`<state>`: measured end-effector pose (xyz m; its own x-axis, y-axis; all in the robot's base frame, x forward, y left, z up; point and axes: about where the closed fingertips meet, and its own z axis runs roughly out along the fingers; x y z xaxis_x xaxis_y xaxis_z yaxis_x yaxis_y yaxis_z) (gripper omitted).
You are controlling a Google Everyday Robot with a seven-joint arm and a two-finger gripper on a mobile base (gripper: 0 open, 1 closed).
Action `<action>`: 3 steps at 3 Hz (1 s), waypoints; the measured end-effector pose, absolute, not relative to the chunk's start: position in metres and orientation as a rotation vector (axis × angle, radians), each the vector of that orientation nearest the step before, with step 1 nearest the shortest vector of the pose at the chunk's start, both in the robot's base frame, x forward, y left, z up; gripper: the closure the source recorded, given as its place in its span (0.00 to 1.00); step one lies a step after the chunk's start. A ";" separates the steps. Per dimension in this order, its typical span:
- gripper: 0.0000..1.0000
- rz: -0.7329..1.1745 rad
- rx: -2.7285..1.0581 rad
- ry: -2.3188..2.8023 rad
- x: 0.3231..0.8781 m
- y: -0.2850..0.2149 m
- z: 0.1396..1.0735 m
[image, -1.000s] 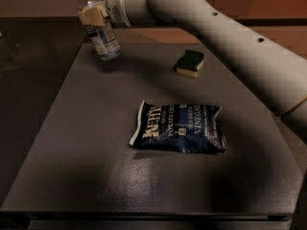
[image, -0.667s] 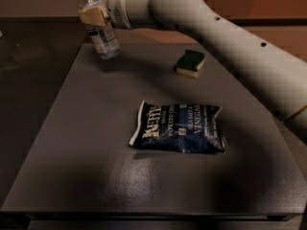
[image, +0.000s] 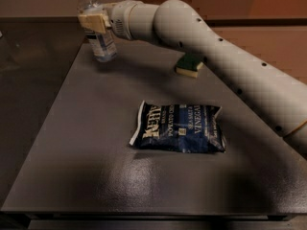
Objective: Place blue plastic bottle upright
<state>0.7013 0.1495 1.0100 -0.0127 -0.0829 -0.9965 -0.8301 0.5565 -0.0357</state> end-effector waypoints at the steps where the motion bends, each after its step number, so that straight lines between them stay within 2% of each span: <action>1: 1.00 0.760 -0.794 1.445 0.696 0.154 0.999; 2: 1.00 0.804 -0.780 1.423 0.692 0.162 0.991; 3: 0.83 0.818 -0.769 1.418 0.688 0.168 0.985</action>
Offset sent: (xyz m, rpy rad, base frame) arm -0.0131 0.0186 -0.0284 0.1444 0.0021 0.0562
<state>0.6882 0.1676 0.9850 -0.0122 0.0274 -0.9995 -0.8512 0.5242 0.0248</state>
